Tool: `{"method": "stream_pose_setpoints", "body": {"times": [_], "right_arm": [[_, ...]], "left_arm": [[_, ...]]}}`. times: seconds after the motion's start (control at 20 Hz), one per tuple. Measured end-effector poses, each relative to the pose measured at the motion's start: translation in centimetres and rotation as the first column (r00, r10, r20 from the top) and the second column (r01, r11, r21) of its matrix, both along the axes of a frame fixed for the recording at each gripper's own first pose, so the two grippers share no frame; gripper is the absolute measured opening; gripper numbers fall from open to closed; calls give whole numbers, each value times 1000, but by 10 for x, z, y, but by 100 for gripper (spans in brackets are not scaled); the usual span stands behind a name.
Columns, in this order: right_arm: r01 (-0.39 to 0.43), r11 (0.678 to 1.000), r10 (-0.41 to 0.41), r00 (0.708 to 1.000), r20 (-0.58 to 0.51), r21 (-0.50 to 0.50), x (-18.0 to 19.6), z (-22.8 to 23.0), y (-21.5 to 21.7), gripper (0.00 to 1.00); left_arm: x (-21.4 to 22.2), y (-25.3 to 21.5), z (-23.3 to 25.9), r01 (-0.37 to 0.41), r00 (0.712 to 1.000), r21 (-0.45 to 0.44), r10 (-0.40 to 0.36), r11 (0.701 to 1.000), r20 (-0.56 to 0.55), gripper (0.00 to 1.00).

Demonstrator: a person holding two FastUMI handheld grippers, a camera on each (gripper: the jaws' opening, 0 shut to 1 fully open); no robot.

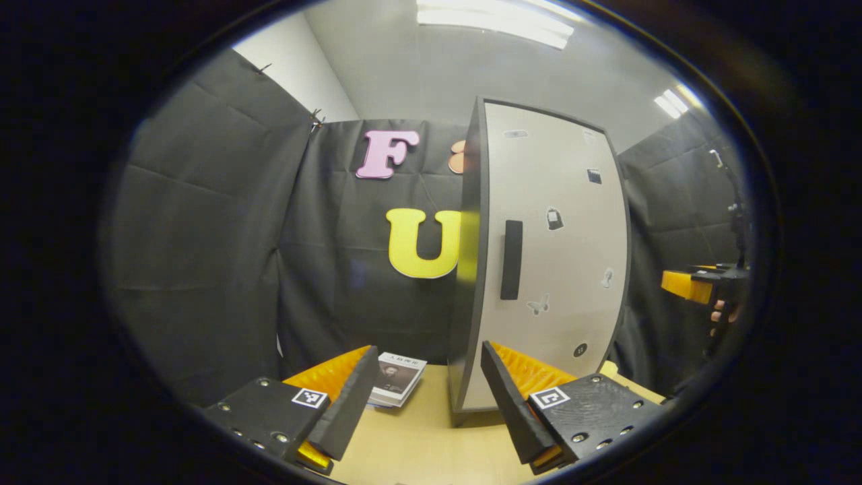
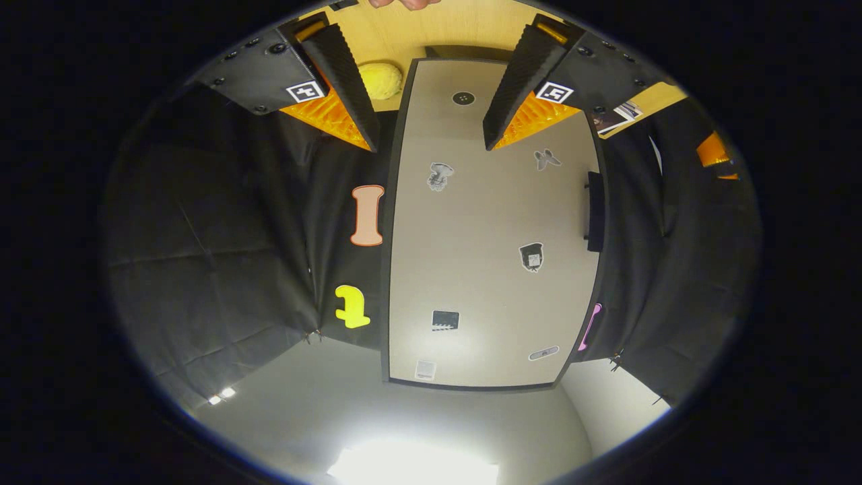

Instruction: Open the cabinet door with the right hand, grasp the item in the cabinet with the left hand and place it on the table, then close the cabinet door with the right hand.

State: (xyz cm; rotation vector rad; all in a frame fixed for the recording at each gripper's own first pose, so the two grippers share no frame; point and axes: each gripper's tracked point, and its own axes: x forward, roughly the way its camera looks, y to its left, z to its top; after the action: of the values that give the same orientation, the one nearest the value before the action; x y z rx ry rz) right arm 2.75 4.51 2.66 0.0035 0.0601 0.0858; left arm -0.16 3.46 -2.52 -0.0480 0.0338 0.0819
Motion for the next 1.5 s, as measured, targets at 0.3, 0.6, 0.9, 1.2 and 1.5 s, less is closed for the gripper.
{"method": "stream_pose_setpoints", "body": {"times": [0.3,0.6,0.9,1.2,1.5], "right_arm": [[-115,992,113,993,43,51,21,45,61,96],[-227,973,224,972,68,46,48,80,133,96],[-349,937,348,936,48,18,60,80,215,97],[-335,942,335,942,-14,8,88,51,256,98],[-261,964,264,961,-80,50,117,32,254,98]], "left_arm": [[-8,17,-12,-48,999,-11,48,999,-18,93],[-22,41,-29,-114,993,-38,112,993,-46,93],[-43,75,-29,-201,979,-14,200,980,-44,93],[-61,104,-36,-254,965,-3,254,967,-64,91],[-80,124,-29,-339,939,82,342,937,-32,93]]}}
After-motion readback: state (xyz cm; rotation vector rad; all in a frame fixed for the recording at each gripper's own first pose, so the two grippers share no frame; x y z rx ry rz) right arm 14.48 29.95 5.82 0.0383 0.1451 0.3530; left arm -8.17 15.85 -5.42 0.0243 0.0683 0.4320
